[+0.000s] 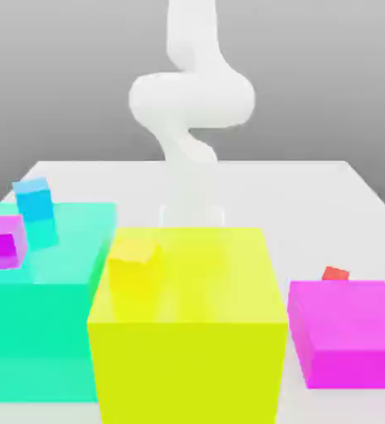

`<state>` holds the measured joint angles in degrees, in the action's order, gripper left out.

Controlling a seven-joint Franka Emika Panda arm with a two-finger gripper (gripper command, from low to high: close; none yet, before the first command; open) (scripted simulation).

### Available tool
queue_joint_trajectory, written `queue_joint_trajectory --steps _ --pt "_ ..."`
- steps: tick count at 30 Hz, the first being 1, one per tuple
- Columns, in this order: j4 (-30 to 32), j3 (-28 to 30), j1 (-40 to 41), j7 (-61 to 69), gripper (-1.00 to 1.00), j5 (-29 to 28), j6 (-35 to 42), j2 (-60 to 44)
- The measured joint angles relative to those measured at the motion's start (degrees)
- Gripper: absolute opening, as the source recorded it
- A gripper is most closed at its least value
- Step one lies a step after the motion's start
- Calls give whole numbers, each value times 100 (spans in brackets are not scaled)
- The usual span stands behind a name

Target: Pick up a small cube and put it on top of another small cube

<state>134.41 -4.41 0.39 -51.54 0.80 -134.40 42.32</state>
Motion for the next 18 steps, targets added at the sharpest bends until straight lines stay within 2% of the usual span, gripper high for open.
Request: queue_joint_trajectory --steps 18 --pt "1894 -3144 20 -4346 0 265 -1890 -2497"
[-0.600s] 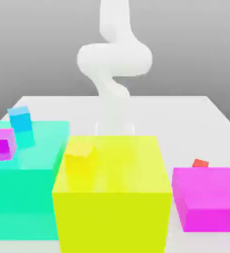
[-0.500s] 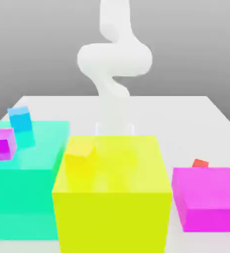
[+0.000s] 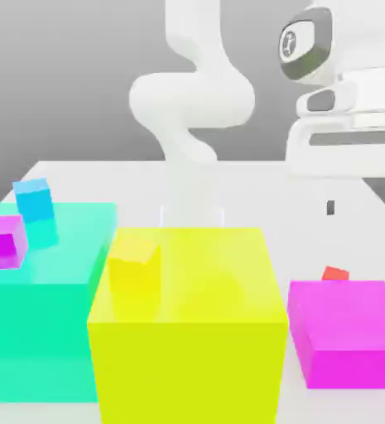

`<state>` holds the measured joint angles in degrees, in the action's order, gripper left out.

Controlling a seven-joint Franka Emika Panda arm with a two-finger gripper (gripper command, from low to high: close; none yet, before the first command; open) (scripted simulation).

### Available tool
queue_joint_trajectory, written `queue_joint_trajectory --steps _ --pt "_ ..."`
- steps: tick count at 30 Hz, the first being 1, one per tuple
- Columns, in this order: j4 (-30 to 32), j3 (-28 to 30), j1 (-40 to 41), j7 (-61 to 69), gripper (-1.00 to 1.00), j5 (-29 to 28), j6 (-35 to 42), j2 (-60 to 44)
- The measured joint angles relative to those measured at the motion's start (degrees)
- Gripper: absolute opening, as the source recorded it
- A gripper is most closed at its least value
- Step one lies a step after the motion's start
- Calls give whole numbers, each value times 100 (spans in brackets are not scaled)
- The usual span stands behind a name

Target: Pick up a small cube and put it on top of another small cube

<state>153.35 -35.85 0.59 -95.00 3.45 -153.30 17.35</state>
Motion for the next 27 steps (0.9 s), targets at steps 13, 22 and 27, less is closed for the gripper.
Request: queue_joint_trajectory --steps 13,22,27 --pt "1137 -1328 -597 -3429 0 -789 -1279 -1867" --pt "821 546 -1770 -5328 0 -3259 -1736 -2796" --pt "646 1712 -2673 -6182 0 -4387 -2010 -3265"
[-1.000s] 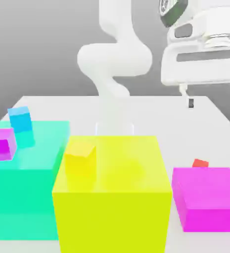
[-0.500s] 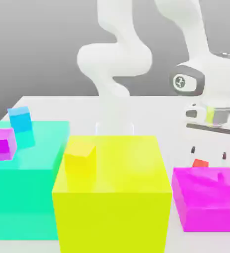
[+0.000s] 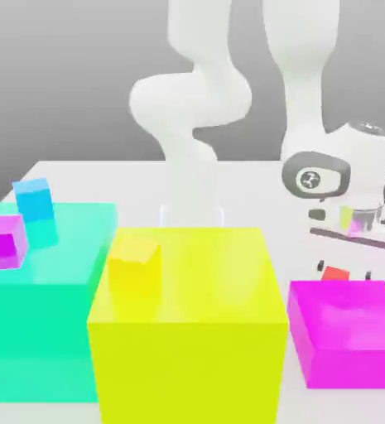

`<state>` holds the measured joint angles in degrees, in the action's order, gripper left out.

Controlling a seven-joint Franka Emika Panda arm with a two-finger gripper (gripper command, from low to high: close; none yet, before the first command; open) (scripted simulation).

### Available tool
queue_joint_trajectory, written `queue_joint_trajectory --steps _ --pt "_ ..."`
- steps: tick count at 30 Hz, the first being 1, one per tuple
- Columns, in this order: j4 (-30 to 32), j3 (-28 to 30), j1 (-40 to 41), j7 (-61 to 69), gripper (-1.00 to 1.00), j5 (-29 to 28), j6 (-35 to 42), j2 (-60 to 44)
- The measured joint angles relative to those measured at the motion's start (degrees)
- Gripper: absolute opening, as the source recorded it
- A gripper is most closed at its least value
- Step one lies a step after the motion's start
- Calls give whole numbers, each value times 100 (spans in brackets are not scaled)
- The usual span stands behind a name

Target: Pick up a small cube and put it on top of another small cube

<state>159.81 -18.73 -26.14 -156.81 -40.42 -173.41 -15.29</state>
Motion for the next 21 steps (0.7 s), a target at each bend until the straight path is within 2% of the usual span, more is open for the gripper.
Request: queue_joint_trajectory --steps 2,3,10,15,21 --pt "-62 477 -379 -310 0 -410 -122 -185" --pt "-84 667 -532 -424 -100 -563 -172 -257" --pt "-87 694 -556 -429 -100 -571 -190 -265" --pt "50 -314 235 256 -100 339 67 137" --pt "272 -1629 1201 1379 -100 1830 375 717"
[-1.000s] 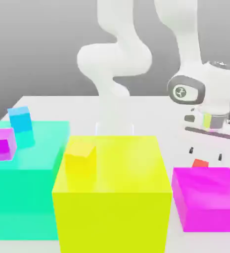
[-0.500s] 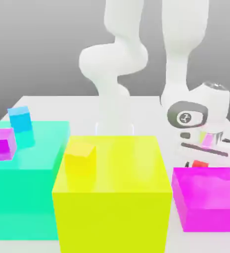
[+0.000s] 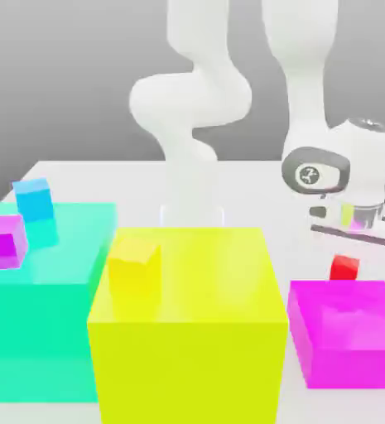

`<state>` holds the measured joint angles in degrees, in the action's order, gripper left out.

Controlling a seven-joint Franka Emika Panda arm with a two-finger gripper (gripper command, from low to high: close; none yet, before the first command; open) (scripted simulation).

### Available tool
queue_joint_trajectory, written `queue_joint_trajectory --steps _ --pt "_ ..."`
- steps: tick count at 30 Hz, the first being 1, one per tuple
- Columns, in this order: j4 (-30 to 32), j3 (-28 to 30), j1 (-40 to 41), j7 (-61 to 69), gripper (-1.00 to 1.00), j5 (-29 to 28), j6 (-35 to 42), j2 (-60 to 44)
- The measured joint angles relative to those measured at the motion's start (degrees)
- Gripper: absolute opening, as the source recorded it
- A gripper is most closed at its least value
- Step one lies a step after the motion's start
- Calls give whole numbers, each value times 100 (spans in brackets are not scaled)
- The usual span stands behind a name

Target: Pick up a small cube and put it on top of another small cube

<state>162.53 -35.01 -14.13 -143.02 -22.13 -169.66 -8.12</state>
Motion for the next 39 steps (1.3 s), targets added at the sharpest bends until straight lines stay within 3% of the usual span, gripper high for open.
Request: queue_joint_trajectory --steps 7,10,14,22,30,32,36,37,39 --pt "262 -796 280 1477 -100 1982 353 722" --pt "-59 -577 50 1634 -100 2039 911 892" --pt "-690 2 1038 1717 -100 2016 1879 1179" --pt "-1991 1016 2088 1911 -100 2048 3853 1783" --pt "-2827 2214 3106 2024 -100 2375 5183 2392" --pt "-2850 2433 3278 2022 -100 2484 5231 2479" --pt "-2379 2479 3343 1989 -100 2510 4439 2187" --pt "-2309 2475 3345 1984 100 2509 4321 2139" --pt "-2309 2475 3345 1984 100 2509 4321 2139"
